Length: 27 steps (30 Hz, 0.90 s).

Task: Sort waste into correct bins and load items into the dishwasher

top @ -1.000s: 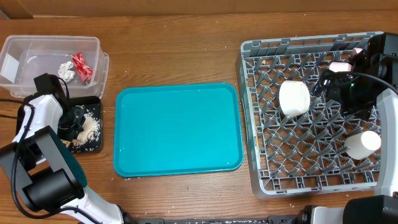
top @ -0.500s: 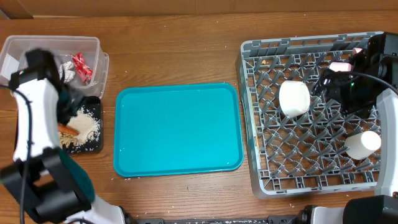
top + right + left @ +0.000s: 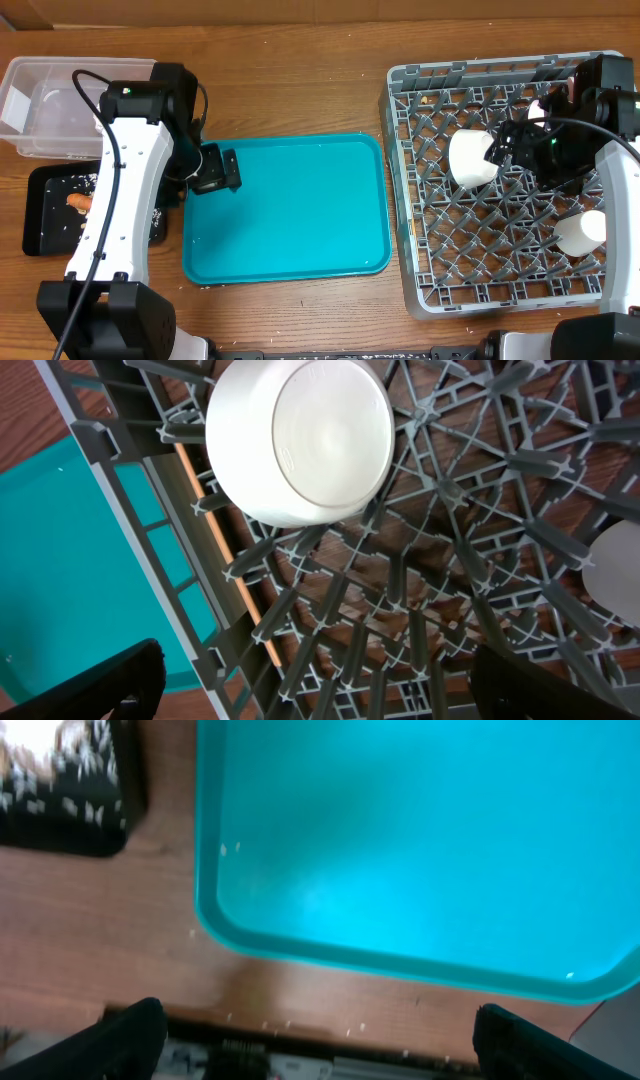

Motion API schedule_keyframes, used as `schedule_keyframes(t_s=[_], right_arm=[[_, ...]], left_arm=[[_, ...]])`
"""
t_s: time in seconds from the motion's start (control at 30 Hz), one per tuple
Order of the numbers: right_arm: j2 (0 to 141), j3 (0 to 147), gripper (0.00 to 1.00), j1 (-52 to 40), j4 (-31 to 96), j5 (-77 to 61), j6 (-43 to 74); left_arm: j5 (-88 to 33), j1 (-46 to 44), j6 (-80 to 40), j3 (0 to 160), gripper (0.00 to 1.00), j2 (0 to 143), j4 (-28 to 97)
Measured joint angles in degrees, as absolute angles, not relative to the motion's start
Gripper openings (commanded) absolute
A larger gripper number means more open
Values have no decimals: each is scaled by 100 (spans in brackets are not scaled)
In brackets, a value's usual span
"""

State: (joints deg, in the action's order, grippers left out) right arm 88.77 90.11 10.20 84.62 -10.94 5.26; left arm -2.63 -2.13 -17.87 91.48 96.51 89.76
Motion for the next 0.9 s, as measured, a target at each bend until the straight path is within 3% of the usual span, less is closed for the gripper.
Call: schedule_keyframes(t_s=[0.2, 0.5, 0.7, 0.9], right_arm=[[8385, 8805, 100, 1013, 8064, -1035, 489], [5452, 7205, 100, 552, 6801, -808, 250], [4134, 6543, 100, 548, 7050, -639, 183], [3920, 6512, 100, 548, 7439, -576, 165]], left_arm=[[-257, -211, -1800, 8761, 100, 8991, 8547], [134, -211, -2287, 6906, 100, 5586, 6921], [268, -211, -2766, 6055, 100, 3990, 6770], [309, -211, -2985, 6001, 100, 3680, 7026]])
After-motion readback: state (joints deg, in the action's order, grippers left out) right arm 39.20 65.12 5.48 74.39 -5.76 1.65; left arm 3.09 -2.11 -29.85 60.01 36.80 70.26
